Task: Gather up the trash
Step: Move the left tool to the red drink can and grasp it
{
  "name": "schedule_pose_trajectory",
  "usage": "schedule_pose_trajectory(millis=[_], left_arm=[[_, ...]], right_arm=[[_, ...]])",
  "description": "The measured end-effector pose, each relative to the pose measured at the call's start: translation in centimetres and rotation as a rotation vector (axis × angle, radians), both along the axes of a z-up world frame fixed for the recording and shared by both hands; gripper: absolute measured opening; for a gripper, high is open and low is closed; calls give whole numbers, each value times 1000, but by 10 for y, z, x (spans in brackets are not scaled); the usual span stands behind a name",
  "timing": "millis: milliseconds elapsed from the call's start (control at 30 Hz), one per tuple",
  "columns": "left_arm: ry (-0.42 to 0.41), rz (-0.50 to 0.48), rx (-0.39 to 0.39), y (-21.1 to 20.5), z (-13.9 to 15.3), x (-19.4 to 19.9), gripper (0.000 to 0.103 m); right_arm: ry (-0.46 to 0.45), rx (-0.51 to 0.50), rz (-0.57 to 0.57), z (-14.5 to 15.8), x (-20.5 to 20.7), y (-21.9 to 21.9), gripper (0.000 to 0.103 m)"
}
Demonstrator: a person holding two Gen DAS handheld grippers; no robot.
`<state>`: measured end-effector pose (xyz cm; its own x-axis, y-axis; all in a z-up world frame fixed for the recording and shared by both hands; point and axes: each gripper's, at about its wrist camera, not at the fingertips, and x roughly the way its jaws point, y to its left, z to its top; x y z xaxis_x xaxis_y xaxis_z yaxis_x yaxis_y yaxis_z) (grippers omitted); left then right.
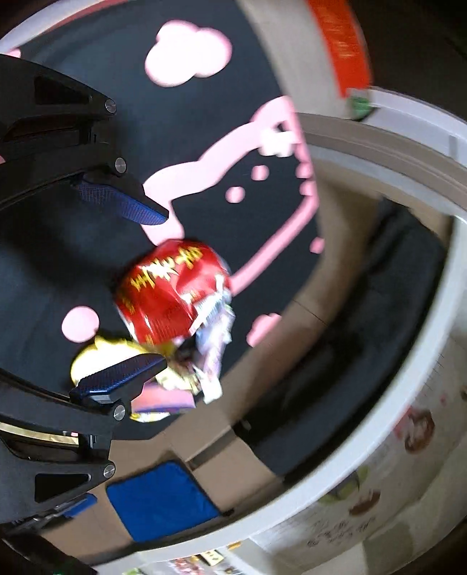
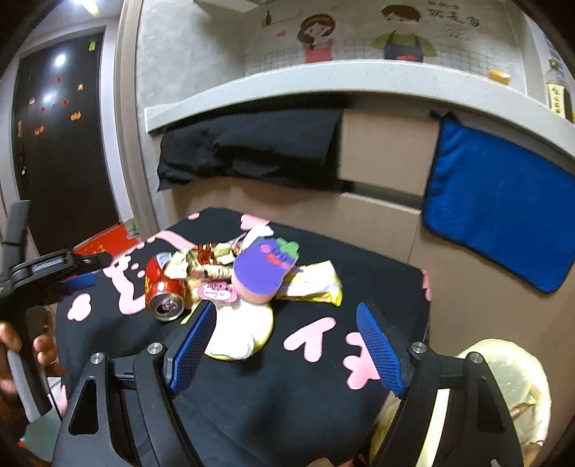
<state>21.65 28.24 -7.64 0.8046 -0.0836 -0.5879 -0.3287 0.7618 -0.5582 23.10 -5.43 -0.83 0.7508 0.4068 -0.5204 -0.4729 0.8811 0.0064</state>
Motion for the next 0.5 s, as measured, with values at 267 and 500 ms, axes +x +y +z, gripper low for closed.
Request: schedule_pose_trajectory(millis=[267, 500], left_arm=[[42, -29, -142, 9, -43, 42, 74], [51, -20, -185, 8, -56, 70, 74]], right_arm=[[99, -20, 4, -35, 25, 5, 78], [143, -47, 12, -56, 34, 7, 78]])
